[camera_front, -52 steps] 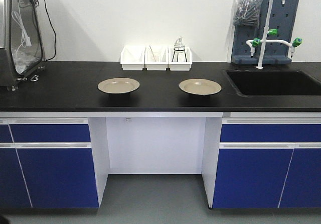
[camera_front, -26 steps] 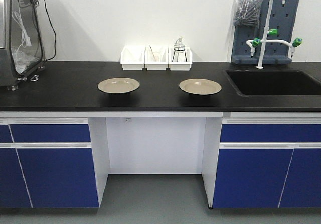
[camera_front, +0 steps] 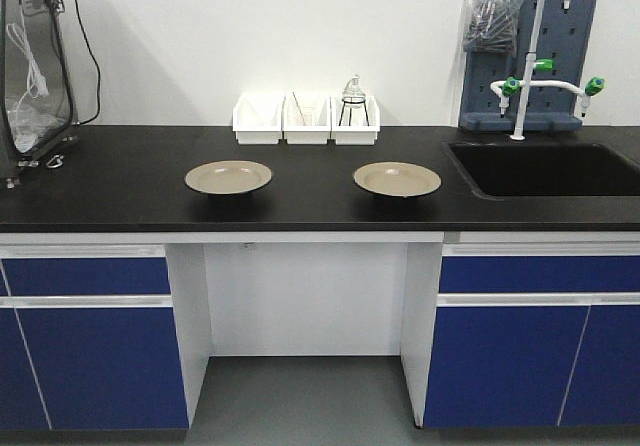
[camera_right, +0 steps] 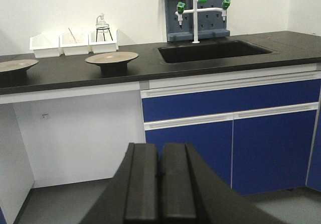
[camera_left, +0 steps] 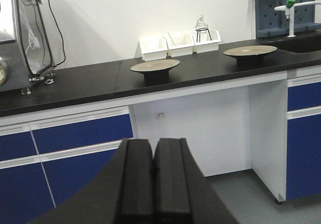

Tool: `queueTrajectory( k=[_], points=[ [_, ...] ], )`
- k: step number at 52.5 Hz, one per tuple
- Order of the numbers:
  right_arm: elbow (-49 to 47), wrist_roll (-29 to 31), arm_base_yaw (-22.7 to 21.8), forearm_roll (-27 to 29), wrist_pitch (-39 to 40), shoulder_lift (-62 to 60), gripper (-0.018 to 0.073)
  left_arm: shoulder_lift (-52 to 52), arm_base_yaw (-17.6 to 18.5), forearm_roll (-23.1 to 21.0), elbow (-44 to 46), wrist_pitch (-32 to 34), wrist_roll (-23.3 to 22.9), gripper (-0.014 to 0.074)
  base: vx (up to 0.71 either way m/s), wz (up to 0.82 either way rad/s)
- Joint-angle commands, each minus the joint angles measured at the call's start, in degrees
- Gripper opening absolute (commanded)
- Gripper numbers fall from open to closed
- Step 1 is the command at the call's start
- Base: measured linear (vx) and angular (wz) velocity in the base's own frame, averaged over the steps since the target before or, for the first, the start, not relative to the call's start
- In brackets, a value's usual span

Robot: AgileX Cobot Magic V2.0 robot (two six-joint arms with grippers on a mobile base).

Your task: Arrange circular plates on left workspace

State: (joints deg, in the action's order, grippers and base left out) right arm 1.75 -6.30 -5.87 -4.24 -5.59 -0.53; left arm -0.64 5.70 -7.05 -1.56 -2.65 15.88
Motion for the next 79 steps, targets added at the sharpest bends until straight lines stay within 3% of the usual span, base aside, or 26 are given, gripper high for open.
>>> queueTrajectory(
  k=[1,79],
  points=[
    [1.16,0.41,-0.01,-0.15,4.53,-0.79,-0.0004,-0.91,-0.21,-0.08,-1.16,4.69,-0.55,-0.0006,0.22,0.02],
    [1.16,0.41,-0.01,-0.15,4.53,-0.79,-0.0004,-0.91,-0.21,-0.08,-1.16,4.69,-0.55,-0.0006,0.42,0.00]
  ],
)
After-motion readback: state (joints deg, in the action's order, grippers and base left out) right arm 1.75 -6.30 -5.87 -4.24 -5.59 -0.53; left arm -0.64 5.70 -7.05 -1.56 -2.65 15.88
